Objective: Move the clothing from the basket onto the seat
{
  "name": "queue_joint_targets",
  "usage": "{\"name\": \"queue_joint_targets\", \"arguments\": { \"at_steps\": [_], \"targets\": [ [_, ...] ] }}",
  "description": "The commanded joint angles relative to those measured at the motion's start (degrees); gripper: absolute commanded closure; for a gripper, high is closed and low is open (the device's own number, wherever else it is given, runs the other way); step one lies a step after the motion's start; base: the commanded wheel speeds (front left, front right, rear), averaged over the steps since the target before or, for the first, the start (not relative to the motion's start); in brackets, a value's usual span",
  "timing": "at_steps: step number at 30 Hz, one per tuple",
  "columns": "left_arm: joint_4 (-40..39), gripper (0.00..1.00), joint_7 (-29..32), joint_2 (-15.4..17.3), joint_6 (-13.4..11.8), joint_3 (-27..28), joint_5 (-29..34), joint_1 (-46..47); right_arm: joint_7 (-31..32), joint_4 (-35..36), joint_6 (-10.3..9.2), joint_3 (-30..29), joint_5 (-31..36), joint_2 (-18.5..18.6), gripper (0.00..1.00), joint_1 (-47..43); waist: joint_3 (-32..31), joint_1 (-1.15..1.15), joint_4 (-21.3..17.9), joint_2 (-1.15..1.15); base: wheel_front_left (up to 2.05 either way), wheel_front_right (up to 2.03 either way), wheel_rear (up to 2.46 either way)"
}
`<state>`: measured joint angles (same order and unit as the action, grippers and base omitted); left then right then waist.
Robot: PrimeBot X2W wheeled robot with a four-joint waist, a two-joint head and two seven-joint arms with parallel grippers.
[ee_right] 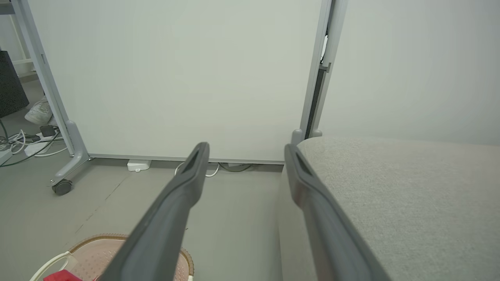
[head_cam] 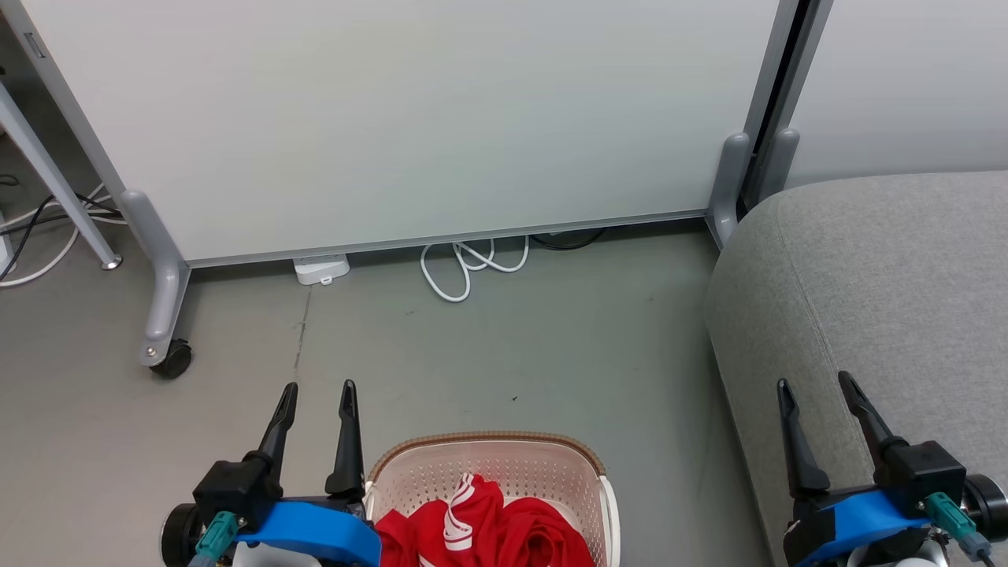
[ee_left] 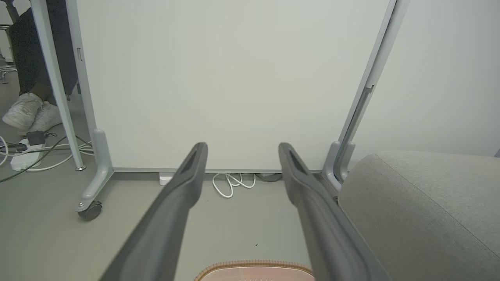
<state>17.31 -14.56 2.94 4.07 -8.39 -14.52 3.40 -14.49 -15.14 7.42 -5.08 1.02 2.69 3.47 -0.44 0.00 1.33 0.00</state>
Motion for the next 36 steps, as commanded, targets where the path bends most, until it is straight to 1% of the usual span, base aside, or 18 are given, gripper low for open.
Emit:
{"name": "queue_joint_targets", "arguments": {
  "at_steps": [1, 5, 18, 25, 30, 33, 36],
  "targets": [
    [-0.1, 0.00, -0.4, 0.0, 0.0, -0.1, 0.8, 0.5, -0.4, 0.1, 0.12, 0.0, 0.8, 0.3, 0.00, 0.3, 0.0, 0.00, 0.0, 0.00, 0.00, 0.00, 0.00],
    [0.1, 0.00, -0.7, 0.0, 0.0, -0.2, 1.4, 0.3, -0.8, 0.1, 0.13, 0.0, 2.1, 0.3, 0.00, 0.2, 0.0, 0.00, 0.0, 0.00, 0.00, 0.00, 0.00],
    [0.0, 0.00, -0.7, 0.0, -0.1, 0.0, 0.3, 0.3, -0.8, 0.2, 0.13, 0.1, 0.9, 0.3, 0.00, 0.4, -0.1, 0.00, -0.1, 0.00, 0.00, 0.00, 0.00],
    [-0.1, 0.00, -0.7, -0.1, -0.4, -0.1, 0.0, 0.1, -0.8, 0.7, 0.13, 0.7, 1.0, 0.3, 0.00, 0.5, 0.5, 0.00, -1.0, 0.00, 0.00, 0.00, 0.00],
    [0.6, 0.00, -0.7, 0.0, -0.6, 0.0, 0.2, 0.7, -0.8, 1.5, 0.13, 1.8, 1.0, 0.3, 0.00, 1.3, 2.4, 0.00, -2.4, 0.00, 0.00, 0.00, 0.00],
    [1.4, 0.00, -0.7, 0.0, -0.4, 0.6, 0.3, 1.5, -0.8, 2.2, 0.13, 3.2, 0.8, 0.3, 0.00, 2.3, 4.5, 0.00, -4.2, 0.00, 0.00, 0.00, 0.00],
    [3.8, 0.00, -0.7, 0.2, -0.3, 0.8, 0.4, 2.7, -0.8, 3.1, 0.11, 4.0, 0.1, 0.3, 0.00, 3.3, 7.1, 0.00, -6.3, 0.00, 0.00, 0.00, 0.00]
  ]
}}
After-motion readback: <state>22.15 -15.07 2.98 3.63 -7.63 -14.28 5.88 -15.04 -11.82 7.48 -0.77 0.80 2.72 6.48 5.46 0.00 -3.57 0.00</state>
